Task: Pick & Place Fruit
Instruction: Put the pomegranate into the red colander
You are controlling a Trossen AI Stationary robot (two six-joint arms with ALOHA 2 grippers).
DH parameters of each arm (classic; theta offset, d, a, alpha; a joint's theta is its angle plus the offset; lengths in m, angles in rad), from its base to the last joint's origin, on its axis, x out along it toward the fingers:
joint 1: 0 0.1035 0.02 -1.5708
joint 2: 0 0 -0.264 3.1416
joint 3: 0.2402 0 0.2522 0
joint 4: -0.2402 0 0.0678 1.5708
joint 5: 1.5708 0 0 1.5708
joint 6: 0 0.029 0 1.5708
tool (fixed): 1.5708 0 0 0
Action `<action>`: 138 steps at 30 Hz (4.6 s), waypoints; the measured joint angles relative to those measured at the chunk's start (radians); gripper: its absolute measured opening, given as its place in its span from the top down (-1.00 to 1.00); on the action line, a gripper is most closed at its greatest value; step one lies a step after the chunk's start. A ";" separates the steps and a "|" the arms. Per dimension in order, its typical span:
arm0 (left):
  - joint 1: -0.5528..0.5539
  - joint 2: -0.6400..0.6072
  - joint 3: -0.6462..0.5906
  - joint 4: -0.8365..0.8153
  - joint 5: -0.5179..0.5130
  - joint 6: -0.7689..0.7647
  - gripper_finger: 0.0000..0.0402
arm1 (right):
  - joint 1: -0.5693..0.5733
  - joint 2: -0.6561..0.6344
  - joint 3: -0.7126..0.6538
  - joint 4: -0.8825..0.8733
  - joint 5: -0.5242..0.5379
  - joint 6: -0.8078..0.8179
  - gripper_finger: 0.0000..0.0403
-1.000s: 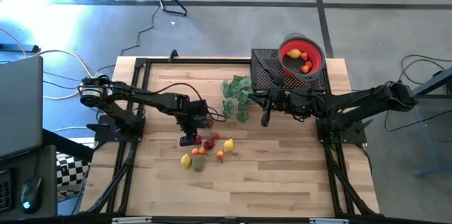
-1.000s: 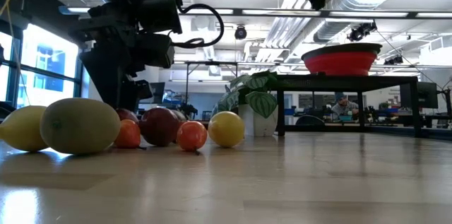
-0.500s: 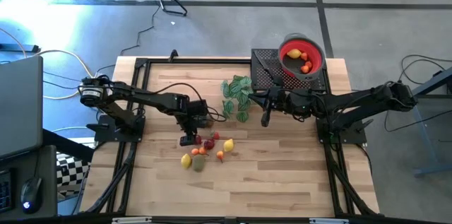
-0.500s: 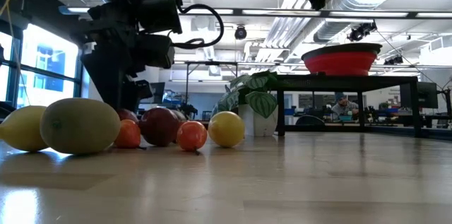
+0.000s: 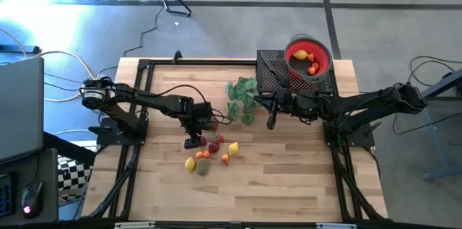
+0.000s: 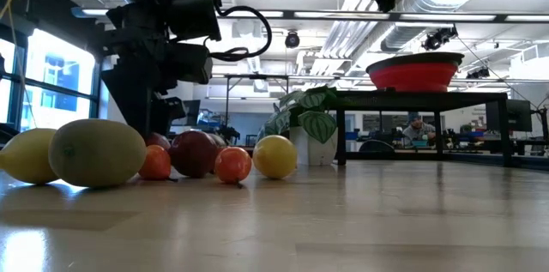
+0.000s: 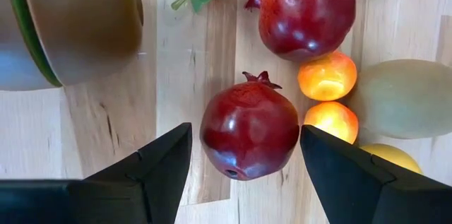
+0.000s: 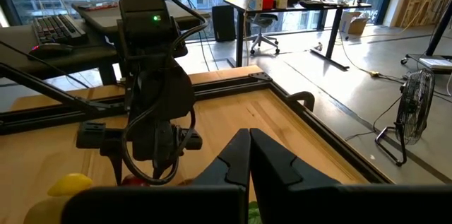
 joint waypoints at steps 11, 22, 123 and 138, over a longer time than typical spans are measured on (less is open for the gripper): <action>0.000 0.048 -0.037 0.049 0.015 -0.026 -0.29 | 0.000 0.000 0.000 0.000 0.001 -0.004 0.99; 0.000 0.050 -0.037 0.080 0.014 -0.026 -0.29 | 0.000 0.000 0.000 0.000 0.004 -0.004 0.99; 0.325 0.088 0.875 0.390 0.224 -0.036 -0.11 | 0.105 -0.311 0.000 -0.065 0.107 -0.397 0.99; 0.406 0.109 0.875 0.381 0.504 -0.400 -0.11 | 0.009 -0.010 0.000 0.358 0.194 -0.973 0.97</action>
